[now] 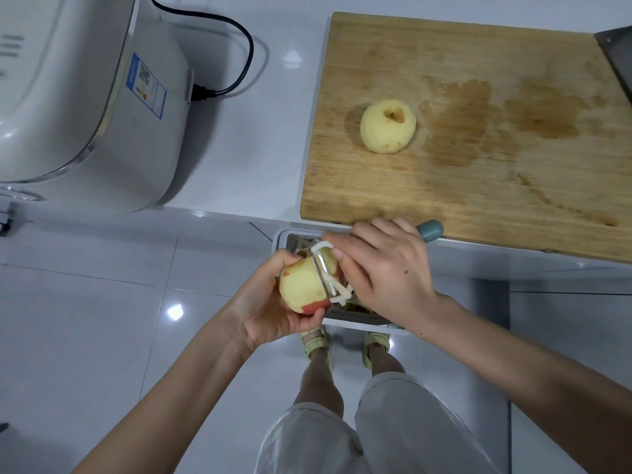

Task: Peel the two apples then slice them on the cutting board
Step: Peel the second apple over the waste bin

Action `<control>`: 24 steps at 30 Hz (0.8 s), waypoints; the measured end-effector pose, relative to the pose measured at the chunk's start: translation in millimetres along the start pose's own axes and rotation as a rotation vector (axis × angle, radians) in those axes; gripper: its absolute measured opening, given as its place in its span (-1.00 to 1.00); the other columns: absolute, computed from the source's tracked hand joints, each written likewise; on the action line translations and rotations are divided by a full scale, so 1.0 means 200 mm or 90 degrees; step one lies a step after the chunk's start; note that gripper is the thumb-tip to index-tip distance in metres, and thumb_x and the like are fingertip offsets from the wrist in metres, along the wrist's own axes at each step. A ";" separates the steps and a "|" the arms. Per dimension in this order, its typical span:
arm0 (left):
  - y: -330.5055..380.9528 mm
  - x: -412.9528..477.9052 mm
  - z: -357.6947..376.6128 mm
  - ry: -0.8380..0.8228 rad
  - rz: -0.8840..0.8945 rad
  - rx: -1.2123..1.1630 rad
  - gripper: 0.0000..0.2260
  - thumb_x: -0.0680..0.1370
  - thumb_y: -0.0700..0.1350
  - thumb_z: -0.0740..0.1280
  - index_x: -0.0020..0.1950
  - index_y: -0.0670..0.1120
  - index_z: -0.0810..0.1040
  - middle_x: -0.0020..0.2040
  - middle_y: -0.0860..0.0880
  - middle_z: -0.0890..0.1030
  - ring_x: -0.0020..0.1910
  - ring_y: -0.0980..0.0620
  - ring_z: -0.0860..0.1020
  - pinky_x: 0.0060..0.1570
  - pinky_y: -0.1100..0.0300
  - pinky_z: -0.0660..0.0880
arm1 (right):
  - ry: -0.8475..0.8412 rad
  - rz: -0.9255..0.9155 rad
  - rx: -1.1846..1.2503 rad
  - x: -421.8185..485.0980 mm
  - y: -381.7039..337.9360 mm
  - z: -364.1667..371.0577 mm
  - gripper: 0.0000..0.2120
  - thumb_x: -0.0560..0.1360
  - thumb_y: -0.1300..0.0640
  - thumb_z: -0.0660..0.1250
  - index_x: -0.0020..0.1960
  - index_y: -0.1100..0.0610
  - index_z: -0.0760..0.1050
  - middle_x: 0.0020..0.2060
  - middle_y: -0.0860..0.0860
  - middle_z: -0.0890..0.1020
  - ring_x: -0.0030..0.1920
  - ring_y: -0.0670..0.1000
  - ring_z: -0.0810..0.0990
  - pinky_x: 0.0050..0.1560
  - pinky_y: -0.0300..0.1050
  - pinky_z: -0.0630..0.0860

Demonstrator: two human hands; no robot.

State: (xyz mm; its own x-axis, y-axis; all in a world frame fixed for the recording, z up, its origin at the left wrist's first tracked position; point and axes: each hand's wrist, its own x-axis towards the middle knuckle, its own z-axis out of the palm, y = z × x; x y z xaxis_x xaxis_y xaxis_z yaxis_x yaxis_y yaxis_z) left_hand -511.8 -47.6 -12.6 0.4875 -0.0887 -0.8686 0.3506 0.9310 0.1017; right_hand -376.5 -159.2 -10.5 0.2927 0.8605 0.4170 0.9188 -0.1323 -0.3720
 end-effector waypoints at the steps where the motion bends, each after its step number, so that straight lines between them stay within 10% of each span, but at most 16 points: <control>1: 0.00 0.00 0.00 -0.005 -0.004 0.008 -0.62 0.28 -0.03 0.35 0.00 -0.23 0.55 -0.14 -0.24 0.58 -0.24 -0.13 0.53 -0.42 0.17 0.55 | -0.003 0.007 0.011 -0.01 0.01 0.00 -0.80 0.50 0.15 0.26 -0.03 0.10 0.66 -0.36 -0.02 0.57 -0.34 0.06 0.50 -0.28 -0.08 0.29; 14: 0.00 -0.01 -0.07 -0.210 -0.067 -0.023 -0.41 0.02 -0.09 0.55 -0.03 -0.33 0.56 -0.27 -0.25 0.51 -0.41 -0.14 0.47 -0.59 0.24 0.45 | -0.036 0.057 0.098 -0.09 0.13 0.09 -0.80 0.44 0.20 0.23 -0.05 0.09 0.62 -0.34 -0.04 0.59 -0.29 0.03 0.52 -0.25 -0.08 0.37; 20: 0.07 -0.03 -0.04 -0.232 -0.006 0.018 -0.44 0.08 -0.07 0.58 0.00 -0.26 0.59 -0.19 -0.27 0.56 -0.36 -0.15 0.52 -0.50 0.21 0.49 | -0.255 0.219 0.050 -0.13 0.12 0.12 -0.70 0.47 0.06 0.14 -0.41 0.05 0.44 -0.48 -0.06 0.50 -0.36 0.05 0.53 -0.24 -0.18 0.32; 24: 0.08 0.00 -0.08 -0.162 0.002 0.022 -0.37 0.07 -0.06 0.62 0.08 -0.23 0.57 -0.09 -0.24 0.57 -0.27 -0.14 0.54 -0.40 0.17 0.50 | -0.606 0.374 -0.033 -0.09 0.13 0.13 -0.46 0.60 -0.16 -0.09 -0.35 0.10 0.41 -0.33 -0.02 0.56 -0.23 0.04 0.55 -0.21 -0.11 0.40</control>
State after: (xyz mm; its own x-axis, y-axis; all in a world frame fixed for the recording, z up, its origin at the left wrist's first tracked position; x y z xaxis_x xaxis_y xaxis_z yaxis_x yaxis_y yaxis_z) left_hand -519.0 -27.3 -18.0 0.6727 -0.1762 -0.7186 0.3739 0.9191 0.1247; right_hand -365.8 -165.6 -49.5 0.3829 0.6802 -0.6251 0.7214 -0.6429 -0.2576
